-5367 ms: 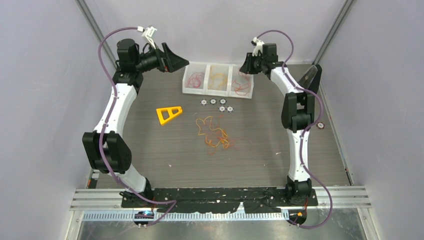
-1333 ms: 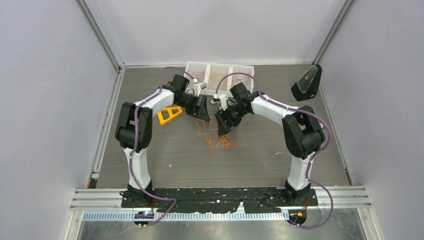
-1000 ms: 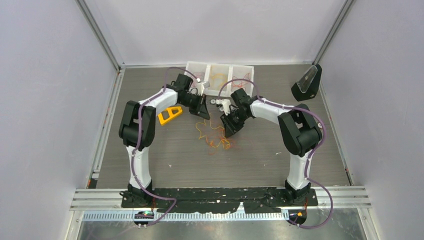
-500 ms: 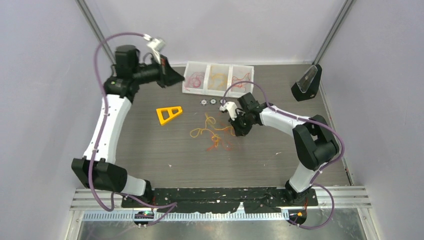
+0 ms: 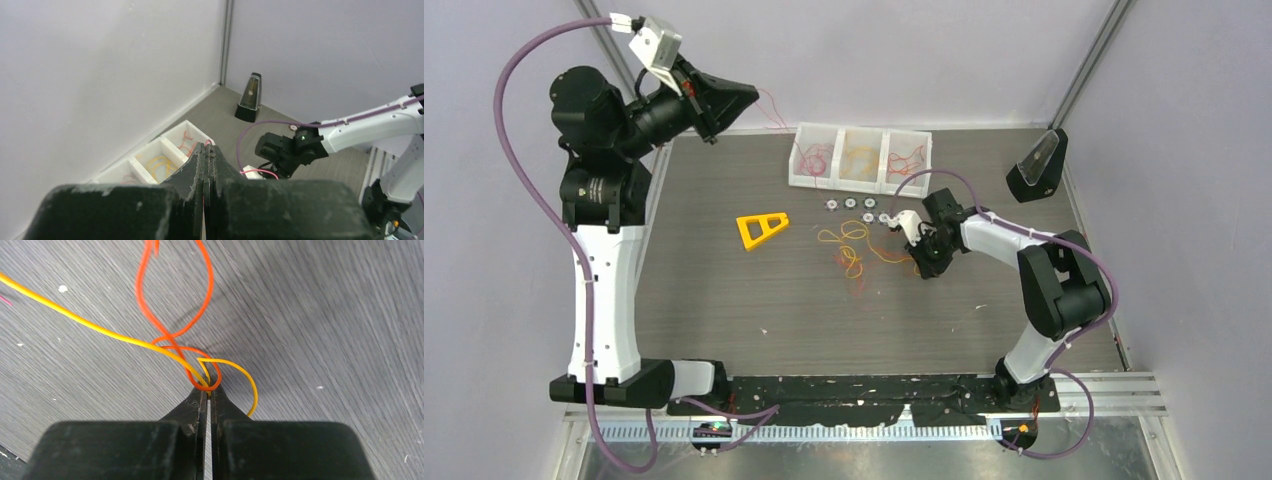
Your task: Untangle the cables
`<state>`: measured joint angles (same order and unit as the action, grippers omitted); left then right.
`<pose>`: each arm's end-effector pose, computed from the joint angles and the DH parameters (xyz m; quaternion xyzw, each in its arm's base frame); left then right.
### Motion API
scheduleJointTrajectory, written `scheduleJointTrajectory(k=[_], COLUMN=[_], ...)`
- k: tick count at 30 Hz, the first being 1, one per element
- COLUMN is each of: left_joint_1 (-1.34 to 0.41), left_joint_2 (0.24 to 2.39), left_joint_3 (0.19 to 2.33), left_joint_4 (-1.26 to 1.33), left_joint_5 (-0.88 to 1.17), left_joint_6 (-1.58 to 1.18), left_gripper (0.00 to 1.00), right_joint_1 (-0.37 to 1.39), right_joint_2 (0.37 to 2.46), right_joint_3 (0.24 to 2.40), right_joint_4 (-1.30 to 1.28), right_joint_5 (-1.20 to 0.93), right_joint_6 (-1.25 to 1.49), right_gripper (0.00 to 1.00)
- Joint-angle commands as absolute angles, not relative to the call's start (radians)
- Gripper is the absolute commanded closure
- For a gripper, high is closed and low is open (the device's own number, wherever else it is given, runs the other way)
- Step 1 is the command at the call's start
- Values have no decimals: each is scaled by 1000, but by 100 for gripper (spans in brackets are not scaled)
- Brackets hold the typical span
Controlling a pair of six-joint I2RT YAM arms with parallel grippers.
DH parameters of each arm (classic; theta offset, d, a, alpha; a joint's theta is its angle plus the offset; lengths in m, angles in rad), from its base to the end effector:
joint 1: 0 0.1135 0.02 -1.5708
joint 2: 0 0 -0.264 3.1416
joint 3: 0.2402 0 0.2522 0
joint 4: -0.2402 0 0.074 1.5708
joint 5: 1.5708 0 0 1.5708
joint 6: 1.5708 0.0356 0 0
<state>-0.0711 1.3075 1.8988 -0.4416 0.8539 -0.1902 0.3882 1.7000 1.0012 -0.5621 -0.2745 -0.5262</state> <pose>0.2151 -0.0422 0.5693 0.2780 0.6113 -0.3577 0.6489 0.2862 0.1275 0.1605 -0.4510 0.8689 0.1243 0.1618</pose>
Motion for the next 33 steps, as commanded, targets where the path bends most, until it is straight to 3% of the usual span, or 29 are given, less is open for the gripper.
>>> scheduleJointTrajectory(k=[1,9,19,25,28,30,32,33], left_joint_1=[-42,54,133,181,201,201,200,197], left_joint_2=[1319,1361,1367,1399,1404,1383,1358,1352], left_joint_3=[1988,2228,2311,2389,2394,2318,2214,2172], left_joint_4=[-317,-159,-148,-155,-168,-137,-48,-13], left_joint_5=[776,573,170,-33,62,226,414,490], left_joint_6=[-264,-360,-268,-183,-222,-313,-429,-481], left_gripper=[100,100,100,100,100,100,100,100], right_joint_1=[354,331,179,172,172,173,172,172], right_joint_2=[1675,1712,1720,1750,1760,1742,1714,1703], right_joint_3=[961,950,877,906,923,950,1004,1050], right_joint_4=[-615,-663,-763,-793,-805,-844,-914,-958], right_joint_5=[-208,-114,16,16,-5,-90,-212,-293], right_joint_6=[-580,-657,-874,-864,-852,-854,-852,-843], right_gripper=[95,95,95,95,94,84,50,43])
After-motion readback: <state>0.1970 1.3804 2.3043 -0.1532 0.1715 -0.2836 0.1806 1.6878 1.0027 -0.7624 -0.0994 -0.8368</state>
